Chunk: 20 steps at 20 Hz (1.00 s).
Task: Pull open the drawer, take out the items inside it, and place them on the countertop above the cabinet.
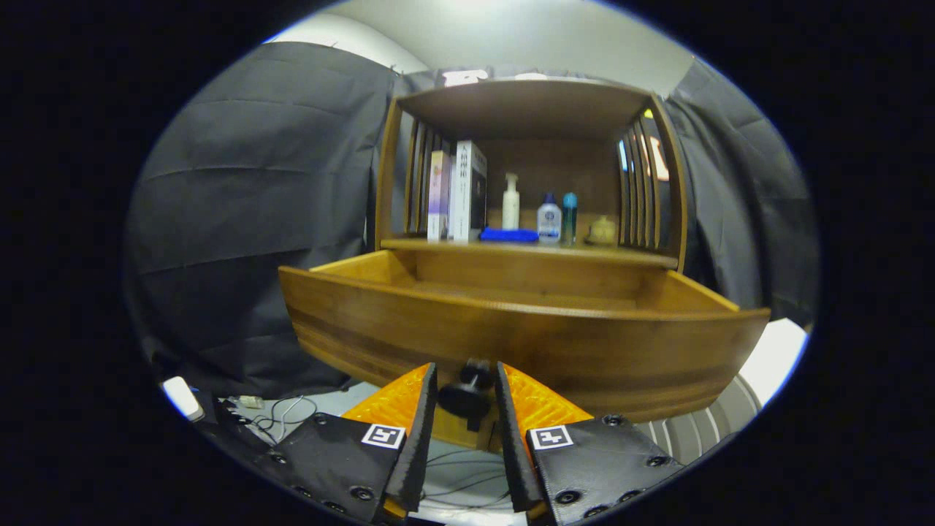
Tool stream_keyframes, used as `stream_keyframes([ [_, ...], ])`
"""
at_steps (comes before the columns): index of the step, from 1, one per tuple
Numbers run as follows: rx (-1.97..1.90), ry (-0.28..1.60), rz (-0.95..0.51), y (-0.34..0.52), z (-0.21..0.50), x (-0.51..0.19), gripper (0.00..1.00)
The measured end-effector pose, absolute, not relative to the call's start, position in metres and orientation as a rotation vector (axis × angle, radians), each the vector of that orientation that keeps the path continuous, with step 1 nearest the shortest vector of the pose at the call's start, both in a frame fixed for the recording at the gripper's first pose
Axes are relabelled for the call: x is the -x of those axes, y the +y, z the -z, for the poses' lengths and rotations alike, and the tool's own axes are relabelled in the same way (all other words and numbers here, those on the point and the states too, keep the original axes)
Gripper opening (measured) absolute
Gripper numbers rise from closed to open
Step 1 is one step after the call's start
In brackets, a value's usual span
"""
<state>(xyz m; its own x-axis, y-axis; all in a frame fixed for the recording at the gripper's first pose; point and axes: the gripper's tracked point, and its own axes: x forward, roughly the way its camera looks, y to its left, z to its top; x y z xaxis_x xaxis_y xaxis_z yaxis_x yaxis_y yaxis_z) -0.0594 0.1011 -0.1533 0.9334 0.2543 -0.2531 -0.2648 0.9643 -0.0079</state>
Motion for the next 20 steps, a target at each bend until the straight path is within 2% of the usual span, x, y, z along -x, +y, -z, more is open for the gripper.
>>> stream_keyframes([
  [3, 0.012, 0.197, -0.312, 0.109, 0.122, 0.053, 0.67],
  [9, 0.004, 0.29, -0.393, 0.12, 0.092, 0.026, 0.96],
  [14, -0.005, 0.347, -0.398, 0.114, 0.075, -0.019, 0.95],
  [20, 0.045, 0.514, -0.488, 0.124, 0.083, -0.071, 0.96],
])
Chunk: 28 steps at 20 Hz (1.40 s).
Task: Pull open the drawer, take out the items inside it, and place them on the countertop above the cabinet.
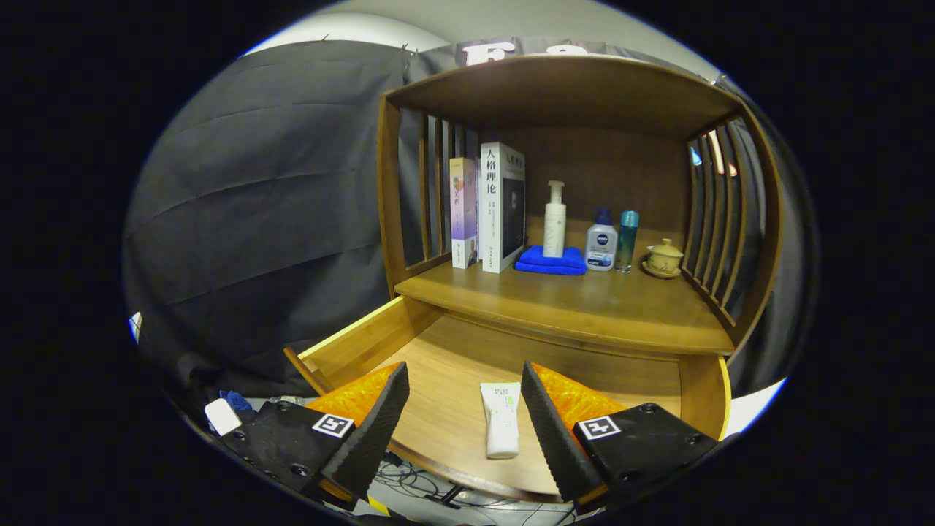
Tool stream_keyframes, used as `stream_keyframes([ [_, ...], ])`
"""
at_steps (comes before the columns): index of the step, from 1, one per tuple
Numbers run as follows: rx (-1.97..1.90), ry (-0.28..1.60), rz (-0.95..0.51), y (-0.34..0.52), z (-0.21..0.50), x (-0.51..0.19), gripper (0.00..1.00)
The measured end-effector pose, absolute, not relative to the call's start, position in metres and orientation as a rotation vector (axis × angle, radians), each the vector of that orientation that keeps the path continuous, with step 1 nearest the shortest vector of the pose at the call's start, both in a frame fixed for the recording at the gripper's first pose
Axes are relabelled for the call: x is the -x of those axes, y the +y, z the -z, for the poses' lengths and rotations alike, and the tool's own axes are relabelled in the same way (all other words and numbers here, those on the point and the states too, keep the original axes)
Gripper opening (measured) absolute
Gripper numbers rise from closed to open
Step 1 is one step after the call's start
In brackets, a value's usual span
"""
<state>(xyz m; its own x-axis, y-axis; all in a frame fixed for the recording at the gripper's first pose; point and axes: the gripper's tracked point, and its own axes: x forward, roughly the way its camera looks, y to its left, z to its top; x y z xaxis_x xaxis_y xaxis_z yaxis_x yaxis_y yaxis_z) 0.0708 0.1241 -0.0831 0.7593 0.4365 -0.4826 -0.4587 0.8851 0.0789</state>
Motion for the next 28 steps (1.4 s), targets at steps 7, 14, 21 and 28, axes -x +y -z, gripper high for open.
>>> stream_keyframes([
  [7, 0.178, 0.702, -0.533, 0.13, 0.124, -0.115, 0.96],
  [14, 0.237, 0.934, -0.646, 0.145, 0.182, -0.122, 0.96],
  [21, 0.363, 1.077, -0.649, 0.127, 0.224, -0.12, 0.95],
  [28, 0.386, 1.189, -0.69, 0.116, 0.245, -0.105, 0.84],
])
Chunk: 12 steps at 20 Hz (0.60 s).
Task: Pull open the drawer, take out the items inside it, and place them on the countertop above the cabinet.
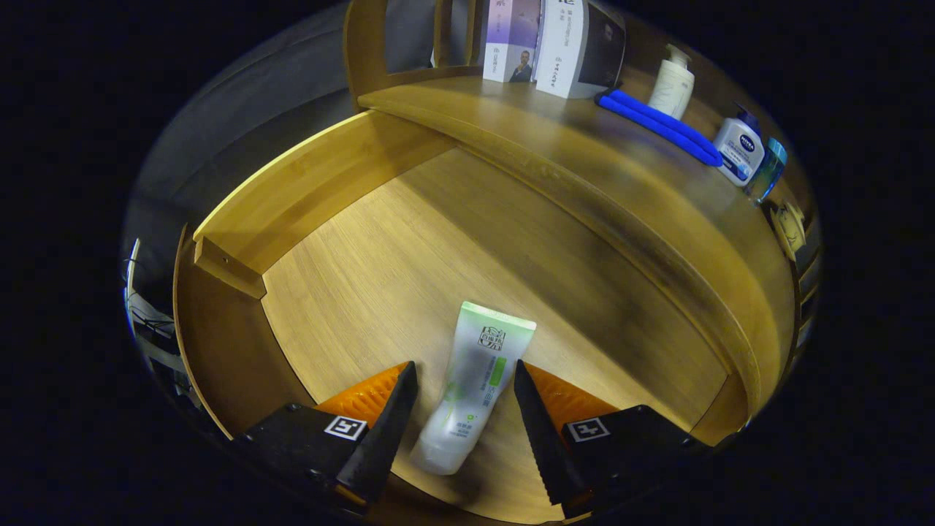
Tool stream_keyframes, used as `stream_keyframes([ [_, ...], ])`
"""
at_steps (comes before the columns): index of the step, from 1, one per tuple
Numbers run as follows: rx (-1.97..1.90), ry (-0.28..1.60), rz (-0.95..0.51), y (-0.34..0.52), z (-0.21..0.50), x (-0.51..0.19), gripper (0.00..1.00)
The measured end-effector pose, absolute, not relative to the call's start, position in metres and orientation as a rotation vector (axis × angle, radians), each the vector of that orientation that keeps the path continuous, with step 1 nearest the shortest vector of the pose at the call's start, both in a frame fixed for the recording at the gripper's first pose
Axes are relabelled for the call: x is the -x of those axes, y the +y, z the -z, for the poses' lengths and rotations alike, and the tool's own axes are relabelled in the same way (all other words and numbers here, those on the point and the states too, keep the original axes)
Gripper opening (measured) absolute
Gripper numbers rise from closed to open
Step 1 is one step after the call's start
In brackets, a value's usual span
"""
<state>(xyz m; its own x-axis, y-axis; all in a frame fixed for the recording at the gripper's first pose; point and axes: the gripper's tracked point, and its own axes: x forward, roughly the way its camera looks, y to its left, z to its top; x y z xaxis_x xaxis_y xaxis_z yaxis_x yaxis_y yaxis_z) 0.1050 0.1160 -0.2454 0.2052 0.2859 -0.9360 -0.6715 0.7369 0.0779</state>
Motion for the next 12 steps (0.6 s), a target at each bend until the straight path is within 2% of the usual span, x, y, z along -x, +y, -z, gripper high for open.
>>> stream_keyframes([
  [2, 0.393, 1.219, -0.675, 0.109, 0.253, -0.103, 0.84],
  [3, 0.386, 1.226, -0.664, 0.107, 0.257, -0.102, 0.63],
  [4, 0.377, 1.232, -0.667, 0.107, 0.253, -0.105, 0.62],
  [6, 0.379, 1.211, -0.67, 0.108, 0.253, -0.105, 0.52],
  [10, 0.441, 1.137, -0.659, 0.109, 0.243, -0.114, 0.23],
  [12, 0.444, 1.097, -0.676, 0.113, 0.234, -0.114, 0.23],
])
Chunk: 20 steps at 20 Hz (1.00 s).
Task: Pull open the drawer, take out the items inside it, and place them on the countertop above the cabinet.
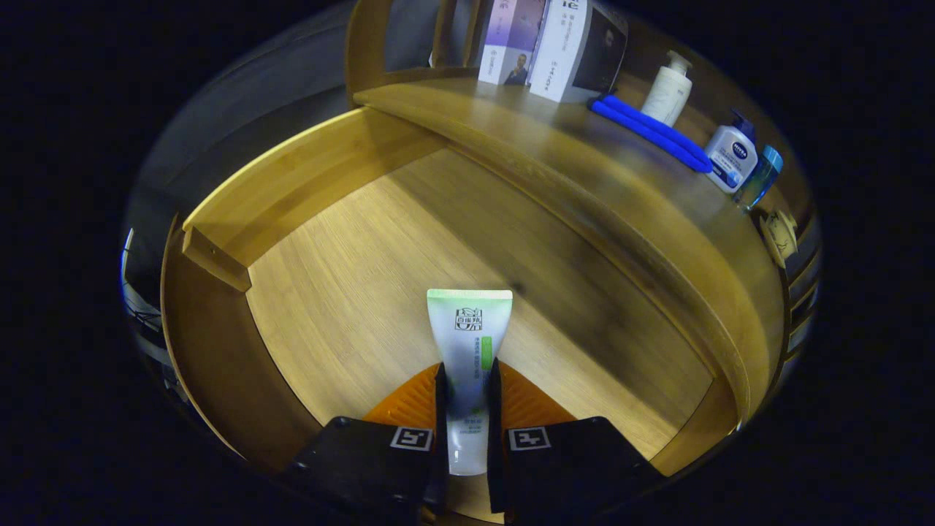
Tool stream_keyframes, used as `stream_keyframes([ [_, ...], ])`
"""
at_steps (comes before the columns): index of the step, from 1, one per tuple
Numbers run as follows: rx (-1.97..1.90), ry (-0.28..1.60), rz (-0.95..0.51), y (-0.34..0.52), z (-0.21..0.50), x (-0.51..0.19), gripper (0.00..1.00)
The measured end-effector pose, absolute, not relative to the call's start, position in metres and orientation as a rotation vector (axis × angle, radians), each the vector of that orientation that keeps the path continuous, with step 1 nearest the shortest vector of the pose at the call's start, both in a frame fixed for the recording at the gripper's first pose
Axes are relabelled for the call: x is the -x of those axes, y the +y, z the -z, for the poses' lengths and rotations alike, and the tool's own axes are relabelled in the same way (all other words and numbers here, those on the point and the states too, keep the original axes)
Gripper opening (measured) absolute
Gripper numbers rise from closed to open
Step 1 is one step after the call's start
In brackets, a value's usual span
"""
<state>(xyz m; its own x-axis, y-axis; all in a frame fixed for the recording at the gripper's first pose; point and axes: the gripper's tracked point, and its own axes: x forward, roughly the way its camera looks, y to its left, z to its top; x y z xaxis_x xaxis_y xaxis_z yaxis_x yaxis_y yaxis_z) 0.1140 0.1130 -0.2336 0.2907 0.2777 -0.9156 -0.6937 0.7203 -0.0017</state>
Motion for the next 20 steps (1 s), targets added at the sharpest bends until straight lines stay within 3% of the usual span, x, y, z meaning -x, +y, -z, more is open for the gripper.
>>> stream_keyframes([
  [9, 0.413, 0.948, -0.697, 0.115, 0.172, -0.124, 0.23],
  [20, 0.234, 0.743, -0.499, 0.099, 0.096, -0.198, 0.27],
])
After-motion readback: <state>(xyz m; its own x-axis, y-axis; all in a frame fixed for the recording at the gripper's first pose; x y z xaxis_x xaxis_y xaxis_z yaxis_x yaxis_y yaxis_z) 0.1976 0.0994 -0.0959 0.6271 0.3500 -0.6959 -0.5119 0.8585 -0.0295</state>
